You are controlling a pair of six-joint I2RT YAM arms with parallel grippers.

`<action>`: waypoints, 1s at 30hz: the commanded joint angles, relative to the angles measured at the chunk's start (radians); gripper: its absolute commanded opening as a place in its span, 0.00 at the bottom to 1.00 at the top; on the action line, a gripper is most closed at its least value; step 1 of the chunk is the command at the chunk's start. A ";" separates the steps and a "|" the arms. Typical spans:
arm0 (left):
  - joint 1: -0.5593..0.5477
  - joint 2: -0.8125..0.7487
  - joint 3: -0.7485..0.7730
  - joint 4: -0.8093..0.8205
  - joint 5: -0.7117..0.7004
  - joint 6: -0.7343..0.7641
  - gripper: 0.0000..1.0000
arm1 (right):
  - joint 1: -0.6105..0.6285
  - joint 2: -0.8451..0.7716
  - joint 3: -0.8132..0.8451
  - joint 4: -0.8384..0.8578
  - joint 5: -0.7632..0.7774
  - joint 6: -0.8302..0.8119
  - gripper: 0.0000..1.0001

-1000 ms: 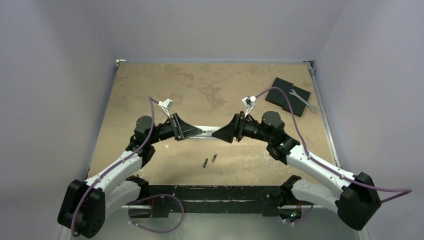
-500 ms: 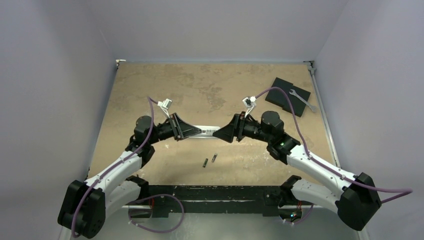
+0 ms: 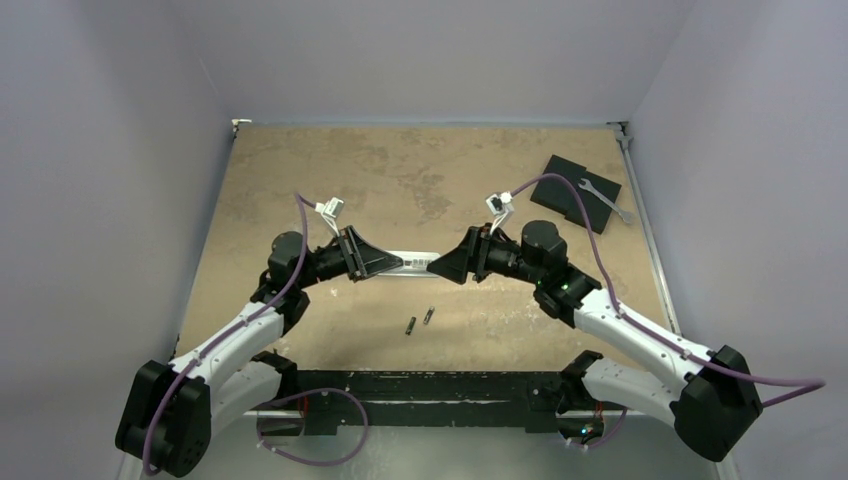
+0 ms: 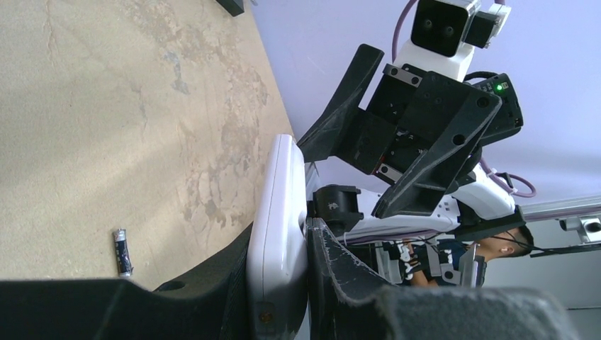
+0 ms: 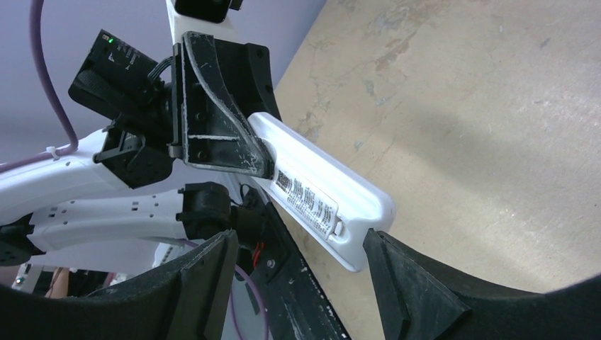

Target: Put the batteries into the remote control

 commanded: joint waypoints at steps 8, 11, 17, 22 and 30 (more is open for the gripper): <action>0.001 -0.025 0.032 -0.016 0.006 0.059 0.00 | 0.015 -0.012 0.070 0.016 -0.022 -0.010 0.74; 0.001 -0.024 0.036 -0.015 0.007 0.058 0.00 | 0.024 0.001 0.071 0.023 -0.023 -0.007 0.74; 0.001 -0.025 0.037 -0.014 0.010 0.056 0.00 | 0.036 0.020 0.076 0.034 -0.022 -0.003 0.74; 0.001 -0.029 0.038 -0.016 0.011 0.055 0.00 | 0.045 0.028 0.074 0.038 -0.018 -0.001 0.74; 0.001 -0.035 0.036 -0.016 0.011 0.052 0.00 | 0.054 0.032 0.063 0.037 -0.007 0.002 0.74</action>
